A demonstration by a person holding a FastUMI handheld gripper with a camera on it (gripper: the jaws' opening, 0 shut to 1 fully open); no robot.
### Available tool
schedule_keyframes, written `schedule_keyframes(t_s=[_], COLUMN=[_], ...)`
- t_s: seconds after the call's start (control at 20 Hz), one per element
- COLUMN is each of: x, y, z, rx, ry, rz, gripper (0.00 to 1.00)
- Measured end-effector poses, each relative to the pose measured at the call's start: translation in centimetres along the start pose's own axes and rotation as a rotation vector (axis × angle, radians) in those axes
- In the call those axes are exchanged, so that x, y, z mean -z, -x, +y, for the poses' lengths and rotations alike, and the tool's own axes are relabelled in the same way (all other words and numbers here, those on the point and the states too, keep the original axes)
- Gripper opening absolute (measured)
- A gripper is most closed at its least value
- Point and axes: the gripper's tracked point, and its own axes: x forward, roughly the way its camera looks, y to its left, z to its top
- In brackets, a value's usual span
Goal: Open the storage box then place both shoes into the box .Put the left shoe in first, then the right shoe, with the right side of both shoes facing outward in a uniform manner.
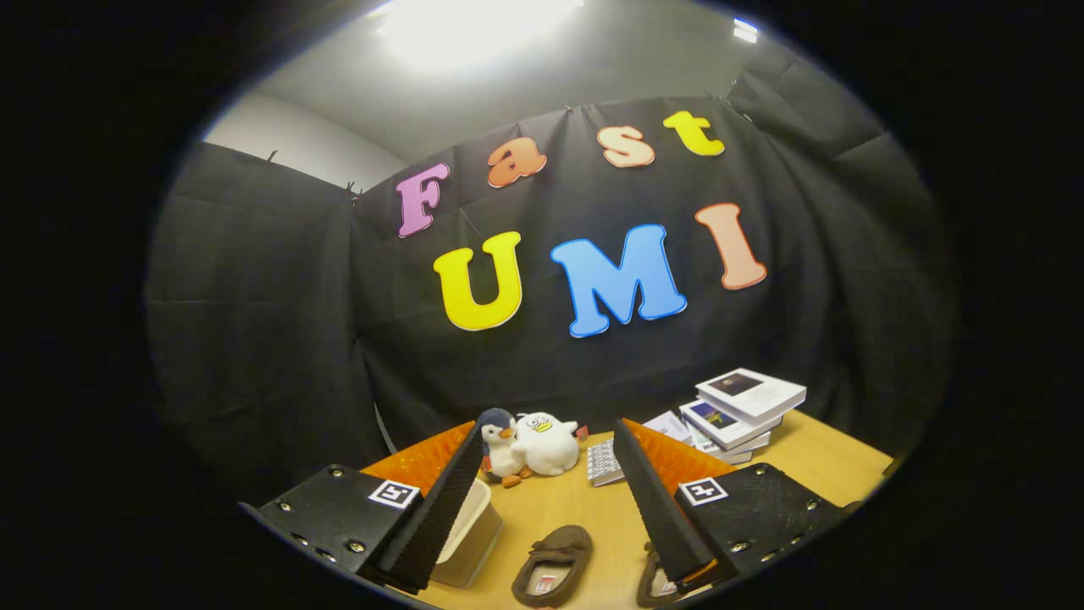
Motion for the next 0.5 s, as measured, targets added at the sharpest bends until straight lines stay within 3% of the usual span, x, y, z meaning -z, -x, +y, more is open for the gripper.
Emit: schedule_keyframes(t_s=[0.3, 0.5], x=[5.9, 10.5], y=[-1.4, -2.5], z=[3.1, 3.6], rx=[-0.090, -0.100], ry=[-0.237, -0.401], rz=[0.160, 0.281], gripper=[0.98, 0.98])
